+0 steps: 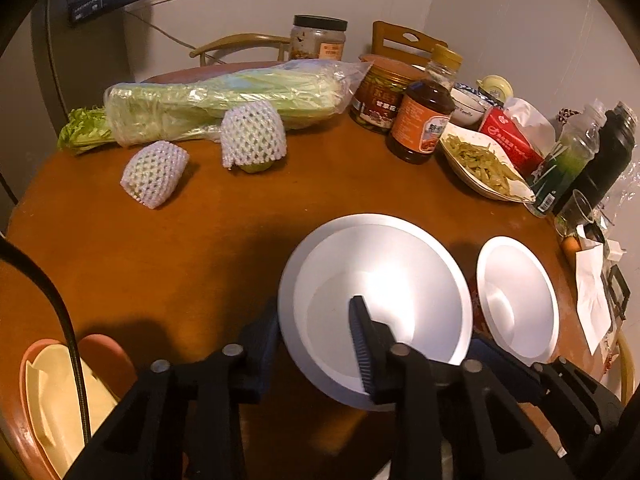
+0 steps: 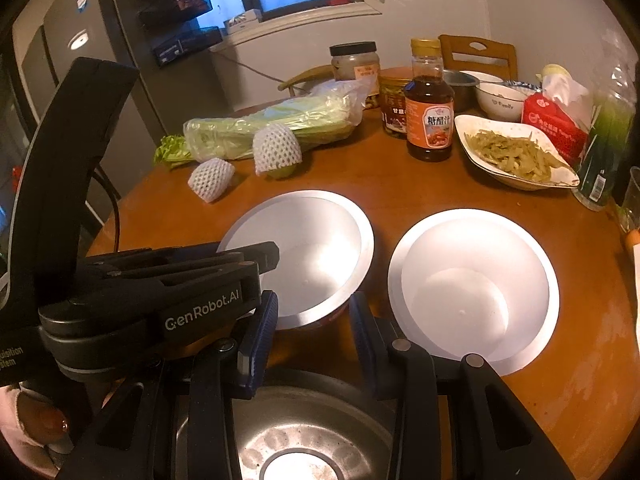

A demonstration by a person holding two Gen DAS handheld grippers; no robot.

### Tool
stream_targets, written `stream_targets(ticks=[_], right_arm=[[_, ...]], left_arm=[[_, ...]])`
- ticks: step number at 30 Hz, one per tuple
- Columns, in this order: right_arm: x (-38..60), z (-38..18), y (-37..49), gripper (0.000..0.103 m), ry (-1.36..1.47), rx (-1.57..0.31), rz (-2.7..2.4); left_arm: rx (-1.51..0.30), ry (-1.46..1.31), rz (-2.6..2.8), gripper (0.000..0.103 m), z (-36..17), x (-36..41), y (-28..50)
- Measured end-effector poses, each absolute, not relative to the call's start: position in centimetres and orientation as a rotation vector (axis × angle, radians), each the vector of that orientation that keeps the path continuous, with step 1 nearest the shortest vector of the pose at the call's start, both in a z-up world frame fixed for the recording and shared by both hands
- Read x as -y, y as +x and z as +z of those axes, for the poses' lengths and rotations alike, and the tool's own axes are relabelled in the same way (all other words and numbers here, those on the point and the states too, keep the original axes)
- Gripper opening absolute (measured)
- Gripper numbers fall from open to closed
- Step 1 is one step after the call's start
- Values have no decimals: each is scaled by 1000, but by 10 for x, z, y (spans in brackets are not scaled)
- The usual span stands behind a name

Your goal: Organize plates and bowls

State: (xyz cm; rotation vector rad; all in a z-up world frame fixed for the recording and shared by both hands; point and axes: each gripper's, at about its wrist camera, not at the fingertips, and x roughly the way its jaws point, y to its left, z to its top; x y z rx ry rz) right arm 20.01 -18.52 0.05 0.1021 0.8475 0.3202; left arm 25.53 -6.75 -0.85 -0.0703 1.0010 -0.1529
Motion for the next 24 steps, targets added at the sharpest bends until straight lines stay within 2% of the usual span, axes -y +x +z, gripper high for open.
stream_targets(ticks=[24], right_arm=[[184, 49, 148, 37, 70, -737, 340]], left_arm=[[-884, -76, -161, 28, 48, 61, 191]])
